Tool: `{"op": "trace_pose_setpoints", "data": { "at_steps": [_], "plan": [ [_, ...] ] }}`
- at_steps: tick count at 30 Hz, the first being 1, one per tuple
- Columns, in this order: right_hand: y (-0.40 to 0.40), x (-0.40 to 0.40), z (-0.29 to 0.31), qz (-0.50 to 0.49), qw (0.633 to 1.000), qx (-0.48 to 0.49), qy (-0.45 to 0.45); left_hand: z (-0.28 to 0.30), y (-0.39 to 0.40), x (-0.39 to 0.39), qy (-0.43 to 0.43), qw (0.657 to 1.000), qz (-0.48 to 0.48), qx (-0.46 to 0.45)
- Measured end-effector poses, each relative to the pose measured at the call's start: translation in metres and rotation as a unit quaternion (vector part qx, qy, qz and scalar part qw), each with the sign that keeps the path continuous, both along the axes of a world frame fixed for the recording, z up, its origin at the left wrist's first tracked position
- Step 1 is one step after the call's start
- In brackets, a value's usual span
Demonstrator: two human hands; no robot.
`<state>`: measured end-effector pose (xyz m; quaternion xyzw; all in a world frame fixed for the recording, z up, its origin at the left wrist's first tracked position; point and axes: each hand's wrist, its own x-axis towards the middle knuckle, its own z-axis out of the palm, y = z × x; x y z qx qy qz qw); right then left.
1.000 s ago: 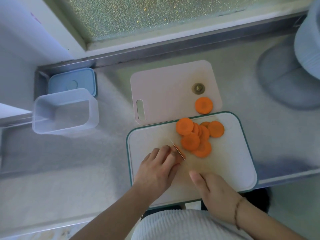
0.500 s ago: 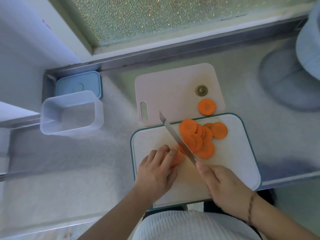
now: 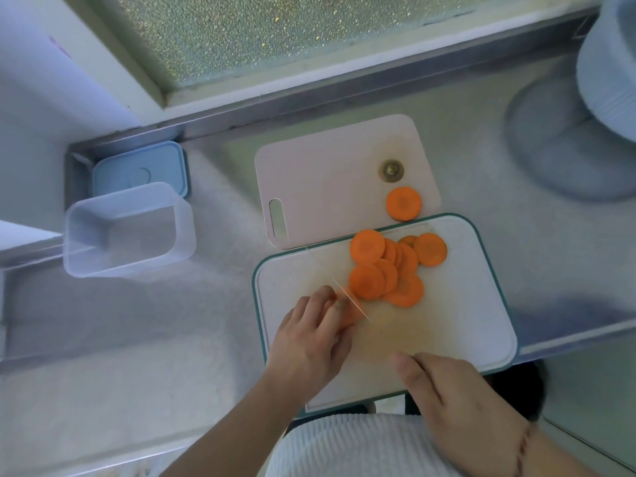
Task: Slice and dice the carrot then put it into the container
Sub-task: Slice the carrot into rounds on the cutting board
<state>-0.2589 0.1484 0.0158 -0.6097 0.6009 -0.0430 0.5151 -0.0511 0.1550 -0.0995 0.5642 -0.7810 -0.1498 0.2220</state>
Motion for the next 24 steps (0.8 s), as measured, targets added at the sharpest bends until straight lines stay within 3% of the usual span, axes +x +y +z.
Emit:
{"op": "trace_pose_setpoints", "data": {
  "at_steps": [24],
  "plan": [
    [0.0001, 0.0079, -0.0017, -0.004, 1.0, 0.019, 0.023, -0.0029, -0.0007, -0.0008, 0.004, 1.0, -0.008, -0.002]
  ]
}}
